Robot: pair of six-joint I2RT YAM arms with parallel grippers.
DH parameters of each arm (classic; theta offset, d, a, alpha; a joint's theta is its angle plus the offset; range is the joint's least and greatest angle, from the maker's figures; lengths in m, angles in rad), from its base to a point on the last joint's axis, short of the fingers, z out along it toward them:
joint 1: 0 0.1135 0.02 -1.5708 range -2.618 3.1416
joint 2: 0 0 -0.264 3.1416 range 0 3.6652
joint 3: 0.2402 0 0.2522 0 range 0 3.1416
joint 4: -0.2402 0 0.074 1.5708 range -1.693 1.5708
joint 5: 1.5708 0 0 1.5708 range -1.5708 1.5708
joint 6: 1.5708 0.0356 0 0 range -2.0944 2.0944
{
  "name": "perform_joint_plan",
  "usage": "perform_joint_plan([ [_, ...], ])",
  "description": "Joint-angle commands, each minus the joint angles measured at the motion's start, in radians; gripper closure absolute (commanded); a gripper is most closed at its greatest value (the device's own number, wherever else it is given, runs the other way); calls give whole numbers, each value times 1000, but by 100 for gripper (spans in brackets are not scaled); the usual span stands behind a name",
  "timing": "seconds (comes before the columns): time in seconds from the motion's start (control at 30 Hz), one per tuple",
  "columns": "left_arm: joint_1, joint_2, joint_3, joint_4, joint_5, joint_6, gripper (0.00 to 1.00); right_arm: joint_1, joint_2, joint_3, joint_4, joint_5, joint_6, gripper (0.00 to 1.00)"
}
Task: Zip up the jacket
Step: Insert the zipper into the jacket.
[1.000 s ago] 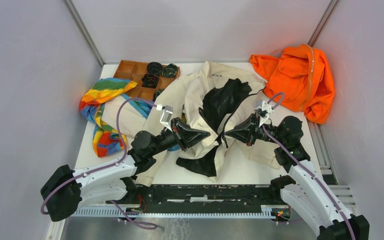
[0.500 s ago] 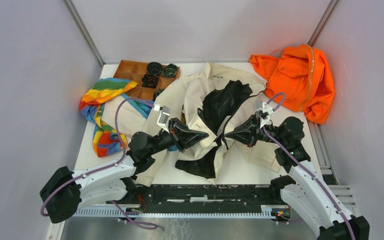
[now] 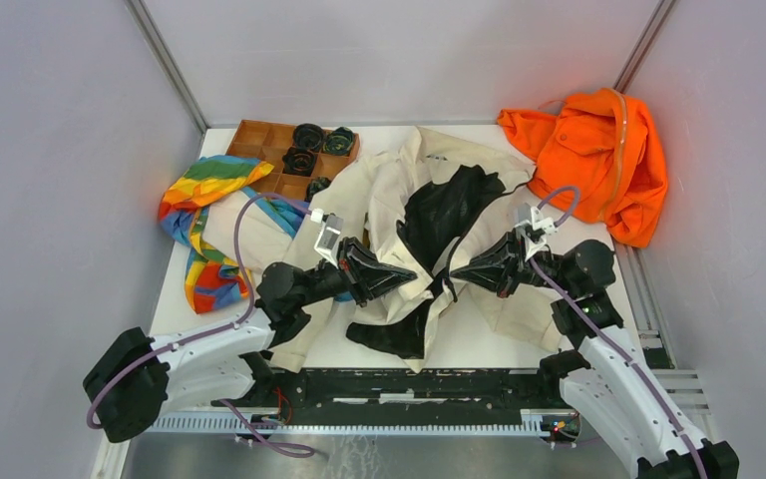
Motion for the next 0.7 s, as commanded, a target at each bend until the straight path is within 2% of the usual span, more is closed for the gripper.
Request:
perform_joint_plan([
  [0.0,19,0,8,96,63,-34,98,4,-32,29,73,-20,14,100],
  [0.67,21,21,41,116,59,-69,98,4,-25,-13,146,-27,61,100],
])
